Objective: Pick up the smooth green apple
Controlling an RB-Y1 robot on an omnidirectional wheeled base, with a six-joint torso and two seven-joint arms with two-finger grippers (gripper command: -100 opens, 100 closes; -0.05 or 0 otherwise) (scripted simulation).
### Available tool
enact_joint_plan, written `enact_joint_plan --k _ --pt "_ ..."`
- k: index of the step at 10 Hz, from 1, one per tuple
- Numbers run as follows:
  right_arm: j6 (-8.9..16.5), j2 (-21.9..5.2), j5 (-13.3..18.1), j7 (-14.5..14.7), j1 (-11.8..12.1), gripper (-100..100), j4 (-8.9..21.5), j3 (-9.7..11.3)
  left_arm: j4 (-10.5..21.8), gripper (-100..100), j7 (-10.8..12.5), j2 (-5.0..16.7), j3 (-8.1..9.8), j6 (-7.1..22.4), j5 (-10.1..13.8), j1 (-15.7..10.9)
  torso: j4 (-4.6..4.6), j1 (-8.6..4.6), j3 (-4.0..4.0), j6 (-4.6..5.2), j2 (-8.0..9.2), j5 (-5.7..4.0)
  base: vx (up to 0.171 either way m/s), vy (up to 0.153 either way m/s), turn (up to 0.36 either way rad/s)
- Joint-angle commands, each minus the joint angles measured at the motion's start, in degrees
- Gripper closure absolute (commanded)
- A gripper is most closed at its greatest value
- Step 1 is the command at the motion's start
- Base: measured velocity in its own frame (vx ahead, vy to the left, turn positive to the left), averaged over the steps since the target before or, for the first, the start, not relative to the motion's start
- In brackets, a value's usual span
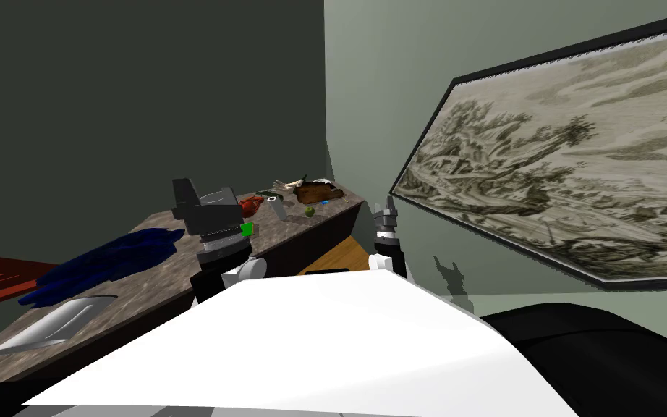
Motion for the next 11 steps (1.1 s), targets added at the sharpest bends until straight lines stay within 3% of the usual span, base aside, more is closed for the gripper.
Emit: enact_joint_plan --k 1,4,5,7,10,11 --pt "0.0 0.0 0.0 0.0 0.0 0 0.0 0.0 -0.1 -100 0.5 1.6 0.1 1.0 0.3 -0.1 0.0 0.0 0.0 0.0 0.0 0.0 0.001 -0.002 0.037" --pt "0.0 0.0 0.0 0.0 0.0 0 0.0 0.0 -0.2 -100 2.6 5.6 0.51 5.1 1.5 -0.6 0.0 -0.02 -0.01 0.0 -0.02 0.0 0.004 -0.01 0.056" --pt "0.0 0.0 0.0 0.0 0.0 0 0.0 0.0 -0.2 -100 2.6 5.6 0.51 5.2 1.5 -0.6 -0.01 -0.03 -0.01 -0.01 -0.02 -0.01 0.004 -0.011 0.021" --pt "0.0 0.0 0.0 0.0 0.0 0 0.0 0.0 -0.3 -100 4.8 8.5 0.98 9.0 2.8 -1.1 0.0 -0.03 -0.01 0.0 -0.02 -0.01 0.004 -0.016 0.064" --pt "0.0 0.0 0.0 0.0 0.0 0 0.0 0.0 -0.3 -100 6.1 9.9 1.27 12.2 3.5 -1.4 -0.01 -0.06 -0.01 0.0 -0.02 -0.01 0.004 -0.016 0.04" --pt "0.0 0.0 0.0 0.0 0.0 0 0.0 0.0 -0.3 -100 7.5 11.3 1.6 14.7 4.3 -1.7 -0.01 -0.04 -0.01 0.0 -0.02 -0.01 0.005 -0.016 0.061"
